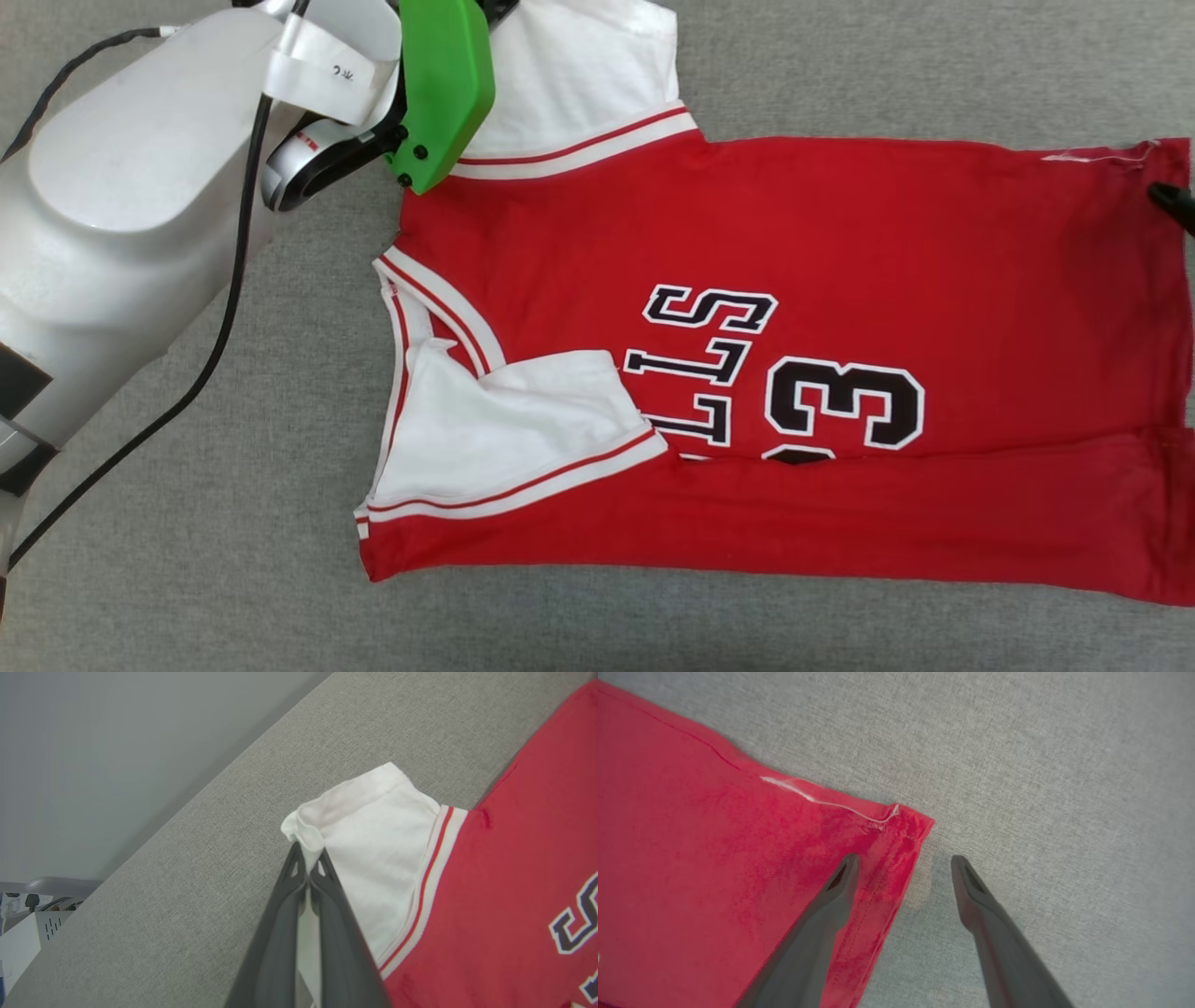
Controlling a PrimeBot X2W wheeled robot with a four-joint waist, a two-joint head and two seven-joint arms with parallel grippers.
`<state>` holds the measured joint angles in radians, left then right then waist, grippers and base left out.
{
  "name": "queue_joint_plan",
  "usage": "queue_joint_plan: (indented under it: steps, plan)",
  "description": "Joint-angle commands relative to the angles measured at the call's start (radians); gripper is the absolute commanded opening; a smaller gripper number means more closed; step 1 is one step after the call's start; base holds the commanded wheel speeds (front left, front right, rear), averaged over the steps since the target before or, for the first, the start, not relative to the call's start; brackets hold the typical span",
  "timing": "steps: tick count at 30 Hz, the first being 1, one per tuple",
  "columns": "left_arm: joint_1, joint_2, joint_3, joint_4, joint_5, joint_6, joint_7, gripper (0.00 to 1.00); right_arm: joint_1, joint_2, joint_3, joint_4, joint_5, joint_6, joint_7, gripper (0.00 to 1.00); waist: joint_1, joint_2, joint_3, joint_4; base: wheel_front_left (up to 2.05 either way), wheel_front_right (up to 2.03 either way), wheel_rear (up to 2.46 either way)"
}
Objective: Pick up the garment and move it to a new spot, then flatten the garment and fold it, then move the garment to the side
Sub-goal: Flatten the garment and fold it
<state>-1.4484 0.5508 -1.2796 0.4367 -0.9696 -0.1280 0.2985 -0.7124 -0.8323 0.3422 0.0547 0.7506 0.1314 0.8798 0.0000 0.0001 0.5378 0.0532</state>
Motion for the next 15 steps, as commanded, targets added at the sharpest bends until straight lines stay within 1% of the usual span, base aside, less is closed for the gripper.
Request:
queue_joint_plan:
  steps: [1, 6, 9, 10, 11, 15]
  plan:
    - [-0.016, -0.007, 0.0, -0.005, 0.008, -0.003, -0.01, 0.0, -0.019, 0.016, 0.016, 0.021, -0.005, -0.001, -0.003, 1.0, 0.0, -0.0001, 0.031, 0.024, 0.0, 0.0, 0.0]
    - [-0.022, -0.013, 0.0, -0.005, 0.024, -0.003, -0.027, 0.0, -0.008, 0.042, 0.103, 0.102, -0.011, -0.001, -0.025, 1.0, 0.0, -0.0001, 0.053, 0.039, 0.0, 0.0, 0.0]
    - [-0.017, -0.012, 0.0, -0.003, 0.029, -0.003, -0.031, 0.0, 0.012, 0.039, 0.14, 0.131, 0.009, -0.001, -0.037, 1.0, 0.0, -0.0001, 0.052, 0.037, 0.0, 0.0, 0.0]
    - [-0.014, -0.01, 0.0, -0.001, 0.029, -0.003, -0.033, 0.0, 0.015, 0.037, 0.147, 0.136, 0.016, -0.001, -0.043, 0.39, 0.0, -0.0001, 0.049, 0.034, 0.0, 0.0, 0.0]
    - [0.002, 0.005, 0.0, 0.005, 0.033, -0.003, -0.048, 0.0, 0.012, 0.031, 0.147, 0.149, 0.029, -0.001, -0.1, 0.0, 0.0, -0.0001, 0.026, 0.019, 0.0, 0.0, 0.0]
    - [0.036, 0.033, 0.0, 0.004, 0.033, -0.003, -0.079, 0.0, -0.001, 0.025, 0.142, 0.145, 0.026, -0.001, -0.2, 0.0, 0.0, -0.0001, -0.019, 0.001, 0.0, 0.0, 0.0]
